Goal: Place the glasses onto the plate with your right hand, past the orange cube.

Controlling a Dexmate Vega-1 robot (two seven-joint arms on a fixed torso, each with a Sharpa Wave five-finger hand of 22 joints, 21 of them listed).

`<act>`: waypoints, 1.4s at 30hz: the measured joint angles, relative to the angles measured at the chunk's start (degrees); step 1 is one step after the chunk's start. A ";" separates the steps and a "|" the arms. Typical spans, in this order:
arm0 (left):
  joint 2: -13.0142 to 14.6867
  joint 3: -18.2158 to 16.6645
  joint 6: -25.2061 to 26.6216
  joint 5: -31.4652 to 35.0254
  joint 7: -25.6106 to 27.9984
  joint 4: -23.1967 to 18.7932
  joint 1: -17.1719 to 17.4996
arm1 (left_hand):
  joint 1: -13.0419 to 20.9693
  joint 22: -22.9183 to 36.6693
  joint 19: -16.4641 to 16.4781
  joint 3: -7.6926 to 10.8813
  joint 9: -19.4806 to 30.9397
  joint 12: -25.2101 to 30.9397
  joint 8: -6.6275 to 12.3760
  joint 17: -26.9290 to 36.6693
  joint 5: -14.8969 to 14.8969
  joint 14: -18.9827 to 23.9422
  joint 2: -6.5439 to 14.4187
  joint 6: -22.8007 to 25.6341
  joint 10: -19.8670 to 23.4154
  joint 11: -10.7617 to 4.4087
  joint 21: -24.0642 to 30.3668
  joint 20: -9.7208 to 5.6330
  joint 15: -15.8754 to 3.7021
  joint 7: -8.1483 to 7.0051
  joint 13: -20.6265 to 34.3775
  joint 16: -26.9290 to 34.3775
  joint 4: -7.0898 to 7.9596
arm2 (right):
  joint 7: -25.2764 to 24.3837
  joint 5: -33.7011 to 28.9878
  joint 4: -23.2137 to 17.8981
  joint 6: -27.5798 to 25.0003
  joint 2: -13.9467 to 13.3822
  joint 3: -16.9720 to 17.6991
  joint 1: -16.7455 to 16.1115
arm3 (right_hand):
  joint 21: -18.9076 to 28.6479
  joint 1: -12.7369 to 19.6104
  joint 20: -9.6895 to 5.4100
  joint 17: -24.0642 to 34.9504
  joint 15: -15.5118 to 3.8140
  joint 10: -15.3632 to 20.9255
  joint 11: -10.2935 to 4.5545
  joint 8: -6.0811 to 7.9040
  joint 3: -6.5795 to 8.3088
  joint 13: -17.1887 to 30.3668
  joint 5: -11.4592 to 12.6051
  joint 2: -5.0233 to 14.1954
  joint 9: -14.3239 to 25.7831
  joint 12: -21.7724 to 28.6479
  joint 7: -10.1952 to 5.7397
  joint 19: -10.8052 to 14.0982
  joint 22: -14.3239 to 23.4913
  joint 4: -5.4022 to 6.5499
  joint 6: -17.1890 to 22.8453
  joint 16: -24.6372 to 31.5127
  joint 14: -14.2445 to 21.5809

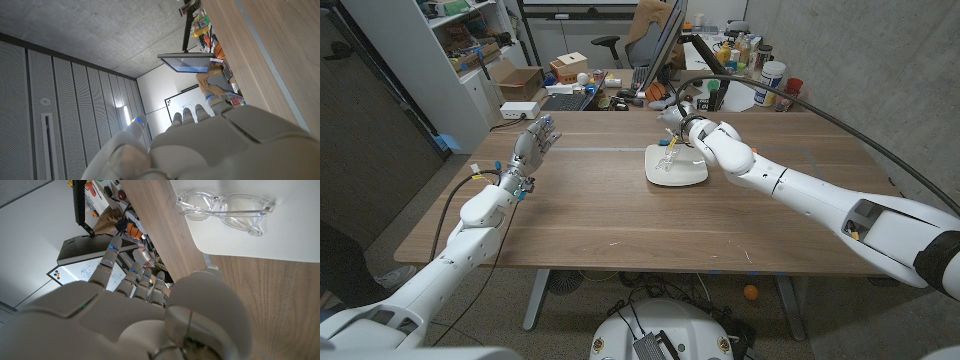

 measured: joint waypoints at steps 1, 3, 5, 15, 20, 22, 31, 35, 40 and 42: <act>0.00 -0.02 0.00 -0.04 -0.12 0.00 0.00 | 0.00 0.00 0.00 0.00 0.00 0.00 0.00 0.00 0.00 0.00 0.00 0.00 0.00 0.00 0.00 0.00 0.00 0.00 0.00 0.00 0.00 | -0.19 0.16 0.00 -0.01 0.04 0.20 -0.05 | -0.20 0.00 0.02 -0.05 0.00 0.00 0.00 0.00 0.00 -0.01 0.00 0.00 0.00 0.00 0.00 -0.38 0.00 0.00 0.00 0.00 0.00; 0.00 -0.04 0.00 -0.11 -0.26 0.09 0.00 | 0.00 0.00 0.00 0.00 0.00 0.00 0.00 0.00 0.00 0.00 0.00 0.00 0.00 0.00 0.00 0.00 0.00 0.00 0.00 0.00 0.00 | -0.49 0.51 0.00 -0.01 0.15 0.48 -0.10 | -0.48 0.00 -0.18 -0.31 -0.13 0.00 0.00 0.00 0.00 -0.01 0.00 0.00 0.00 0.00 0.00 -0.58 0.00 0.00 0.00 0.00 -0.13; 0.00 -0.10 -0.02 -0.24 -0.38 0.35 -0.01 | 0.00 0.00 0.00 0.00 0.00 0.00 0.00 0.00 0.00 0.00 0.00 0.00 0.00 0.00 0.00 0.00 0.00 0.00 0.00 0.00 0.00 | -1.07 1.18 0.00 0.02 0.25 0.88 -0.11 | -0.86 0.00 -0.18 -0.57 -0.30 0.00 0.00 0.00 0.00 -0.23 0.00 0.00 0.00 0.00 0.00 -0.58 0.00 0.00 0.00 0.00 -0.31; -0.10 -0.14 -0.41 -0.45 -1.05 1.37 -0.53 | 0.00 0.00 0.00 0.00 0.00 0.00 0.00 0.00 0.00 0.00 0.00 0.00 0.00 0.00 0.00 0.00 0.00 0.00 0.00 0.00 0.00 | -3.66 4.18 0.20 2.80 -0.23 2.19 0.55 | -1.45 -0.72 -0.92 -1.73 -0.30 0.36 0.96 0.36 -0.55 -0.57 -0.33 -0.29 0.00 0.00 0.54 -0.42 0.00 0.20 0.55 0.28 -0.30; -0.37 -0.13 -0.46 -0.49 -1.30 1.89 -0.86 | 0.00 0.00 0.00 0.00 0.00 0.00 0.00 0.00 0.00 0.00 0.00 0.00 0.00 0.00 0.00 0.00 0.00 0.00 0.00 0.00 0.00 | -5.57 6.36 -0.07 5.98 -1.28 3.11 1.35 | -1.65 -1.64 -1.10 -2.49 -0.11 1.19 1.34 0.53 -0.85 -0.89 -0.55 -0.50 0.13 0.34 0.48 0.99 0.00 0.50 1.19 0.68 0.55; -0.40 -0.13 -0.48 -0.49 -1.41 2.08 -1.01 | 0.00 0.00 0.00 0.00 0.00 0.00 0.00 0.00 0.00 0.00 0.00 0.00 0.00 0.00 0.00 0.00 0.00 0.00 0.00 0.00 0.00 | -6.34 7.07 -0.31 7.41 -1.74 3.44 1.60 | -1.87 -2.15 -1.22 -2.70 -0.15 1.49 1.63 0.83 -0.88 -1.07 -0.55 -0.79 0.16 0.34 0.11 1.55 0.00 0.53 1.57 0.91 0.60; -0.71 0.10 -0.53 -0.48 -1.61 2.58 -1.42 | 0.00 0.00 0.00 0.00 0.00 0.00 0.00 0.00 0.00 0.00 0.00 0.00 0.00 0.00 0.00 0.00 0.00 0.00 0.00 0.00 0.00 | -8.96 9.02 -1.58 11.64 -3.35 4.91 2.28 | -2.08 -2.96 -1.12 -3.59 0.00 1.81 1.34 0.84 -1.56 -1.34 -0.55 -1.60 0.16 0.34 -0.53 3.05 0.01 0.74 2.20 0.94 1.07; -0.76 0.22 -0.55 -0.43 -1.63 2.68 -1.56 | 0.00 0.00 0.00 0.00 0.00 0.00 0.00 0.00 0.00 0.00 0.00 0.00 0.00 0.00 0.00 -0.01 0.00 0.00 0.00 0.00 0.00 | -9.93 9.36 -2.02 12.99 -3.91 5.49 2.50 | -2.31 -2.96 -1.02 -3.96 0.00 1.81 1.34 0.84 -1.56 -1.34 -0.55 -1.60 0.16 0.34 -0.83 3.58 0.01 0.74 2.50 0.94 1.07; -0.81 0.28 -0.57 -0.35 -1.64 2.68 -1.60 | 0.00 0.00 0.00 0.00 0.00 0.00 0.00 0.00 0.00 0.00 0.00 0.00 0.00 0.00 0.00 0.00 0.00 0.00 0.00 0.00 0.00 | -10.74 9.52 -2.46 14.59 -4.44 6.25 2.79 | -2.53 -3.25 -1.21 -4.28 -0.01 2.12 1.03 0.84 -1.72 -1.60 -0.55 -1.89 0.15 0.34 -0.83 3.76 0.01 0.90 2.50 0.94 1.07; -0.81 0.30 -0.57 -0.32 -1.63 2.68 -1.60 | 0.00 0.00 0.00 0.00 0.00 0.00 0.00 0.00 0.00 0.00 0.00 0.00 0.00 0.00 0.00 -0.01 0.00 0.00 0.00 0.00 0.00 | -10.97 9.59 -2.52 15.19 -4.52 6.38 2.83 | -2.89 -3.25 -1.21 -4.28 -0.01 2.11 1.02 0.84 -1.79 -1.60 -0.55 -1.89 0.15 0.34 -0.83 3.76 0.01 0.97 2.50 0.94 1.07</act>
